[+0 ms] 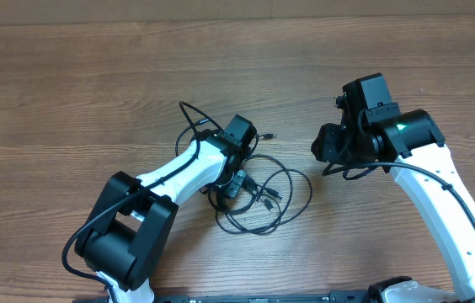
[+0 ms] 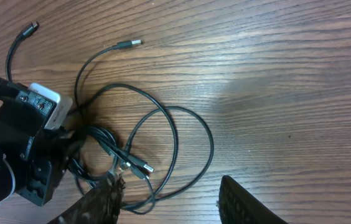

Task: Untangle cables

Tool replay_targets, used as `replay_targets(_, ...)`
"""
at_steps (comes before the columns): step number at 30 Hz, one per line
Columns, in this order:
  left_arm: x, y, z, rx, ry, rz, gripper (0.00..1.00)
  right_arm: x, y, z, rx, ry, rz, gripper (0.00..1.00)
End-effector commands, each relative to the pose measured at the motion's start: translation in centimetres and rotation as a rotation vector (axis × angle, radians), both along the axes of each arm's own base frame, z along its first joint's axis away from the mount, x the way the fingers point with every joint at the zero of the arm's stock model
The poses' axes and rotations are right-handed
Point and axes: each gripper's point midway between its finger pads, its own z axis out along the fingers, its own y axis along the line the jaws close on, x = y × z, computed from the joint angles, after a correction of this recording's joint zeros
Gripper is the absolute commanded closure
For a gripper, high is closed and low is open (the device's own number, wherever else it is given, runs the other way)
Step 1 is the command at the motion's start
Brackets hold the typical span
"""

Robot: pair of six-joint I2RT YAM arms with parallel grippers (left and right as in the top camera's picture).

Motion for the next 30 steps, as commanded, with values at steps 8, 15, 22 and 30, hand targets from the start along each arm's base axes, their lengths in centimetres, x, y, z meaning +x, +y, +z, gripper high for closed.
replay_targets(8, 0.7, 0.7, 0.2, -0.001, 0.02, 0.05, 0.96, -0.1, 0.0, 0.2, 0.009, -0.006, -0.008, 0.52)
replay_targets(15, 4.4, -0.3, 4.9, -0.059, -0.042, 0.088, 0.96, -0.3, 1.1, 0.4, 0.058, -0.009, 0.062, 0.46)
replay_targets(22, 5.8, -2.4, 9.9, -0.141, -0.049, -0.017, 0.96, -1.4, 6.1, 2.7, 0.303, -0.071, 0.369, 0.42)
replay_targets(30, 6.7, -3.4, 14.7, -0.192, -0.083, -0.066, 0.96, -1.3, 7.4, 3.8, 0.376, -0.12, 0.436, 0.43)
